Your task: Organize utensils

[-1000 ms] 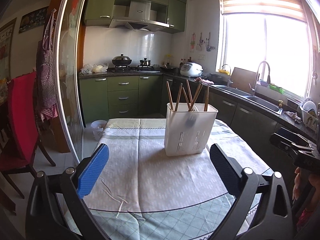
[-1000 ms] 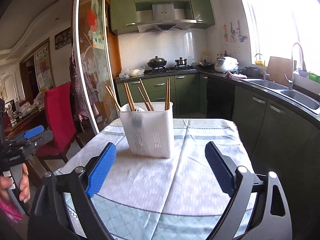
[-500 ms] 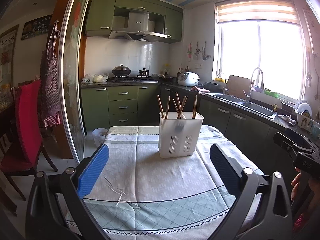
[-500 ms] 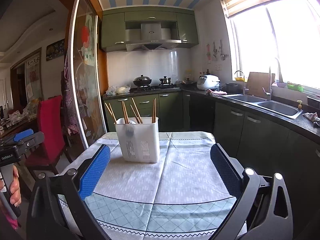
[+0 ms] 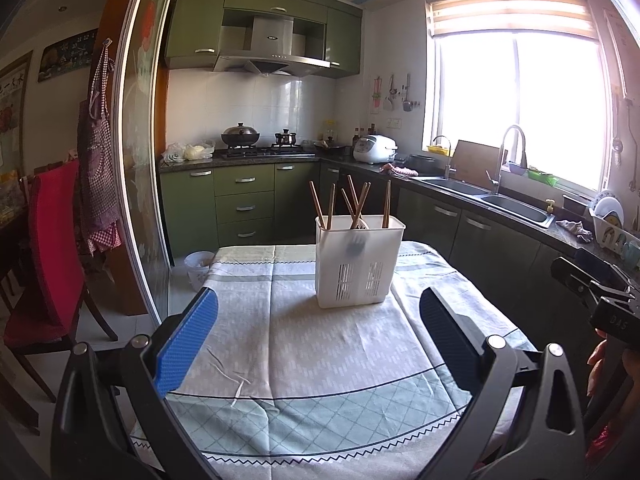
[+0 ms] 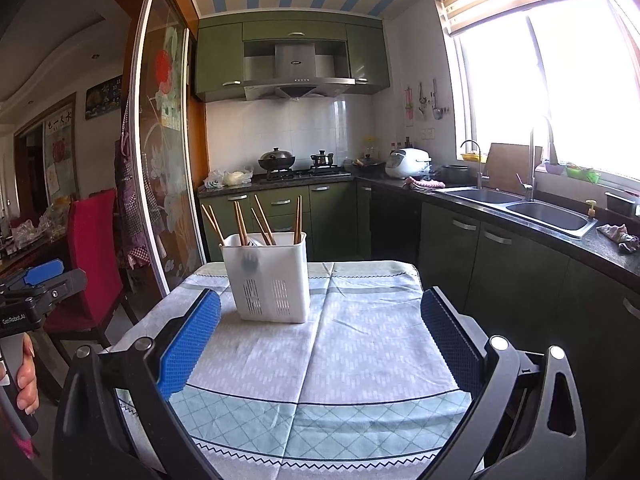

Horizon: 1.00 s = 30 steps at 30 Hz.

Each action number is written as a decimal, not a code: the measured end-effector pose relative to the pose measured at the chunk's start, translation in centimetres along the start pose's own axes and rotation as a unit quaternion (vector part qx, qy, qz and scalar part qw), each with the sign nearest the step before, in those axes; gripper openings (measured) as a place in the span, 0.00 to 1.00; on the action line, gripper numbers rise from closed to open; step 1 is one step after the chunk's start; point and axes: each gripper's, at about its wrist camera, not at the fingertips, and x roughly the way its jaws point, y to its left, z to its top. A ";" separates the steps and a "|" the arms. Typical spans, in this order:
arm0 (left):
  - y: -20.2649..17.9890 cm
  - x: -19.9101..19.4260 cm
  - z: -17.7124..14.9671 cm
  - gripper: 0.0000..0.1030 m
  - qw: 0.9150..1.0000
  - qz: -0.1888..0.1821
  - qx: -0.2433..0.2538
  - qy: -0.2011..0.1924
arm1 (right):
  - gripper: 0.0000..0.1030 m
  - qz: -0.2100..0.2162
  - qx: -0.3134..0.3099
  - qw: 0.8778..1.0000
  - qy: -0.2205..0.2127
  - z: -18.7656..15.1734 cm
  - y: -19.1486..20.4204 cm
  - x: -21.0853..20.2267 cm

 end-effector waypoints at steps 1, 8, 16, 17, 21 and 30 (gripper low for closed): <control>0.0 0.0 0.0 0.93 1.000 0.000 -0.001 0.000 | 0.96 0.000 0.000 1.000 0.001 0.0 0.0 0.0; 0.3 0.4 0.0 0.93 1.000 -0.002 -0.004 0.007 | 0.96 0.003 -0.004 1.000 0.006 -0.1 0.2 0.4; 0.4 0.4 0.0 0.93 1.000 -0.002 -0.005 0.007 | 0.96 0.006 -0.003 1.000 0.010 -0.1 0.2 0.9; 0.4 0.4 0.0 0.93 1.000 -0.001 -0.005 0.007 | 0.96 0.007 -0.003 1.000 0.010 -0.1 0.2 1.0; 0.4 0.4 0.0 0.93 1.000 -0.002 -0.005 0.008 | 0.96 0.006 -0.003 1.000 0.011 -0.2 0.1 1.0; 0.4 0.6 -0.1 0.93 1.000 -0.001 -0.005 0.008 | 0.96 0.009 -0.004 1.000 0.012 -0.3 0.2 1.2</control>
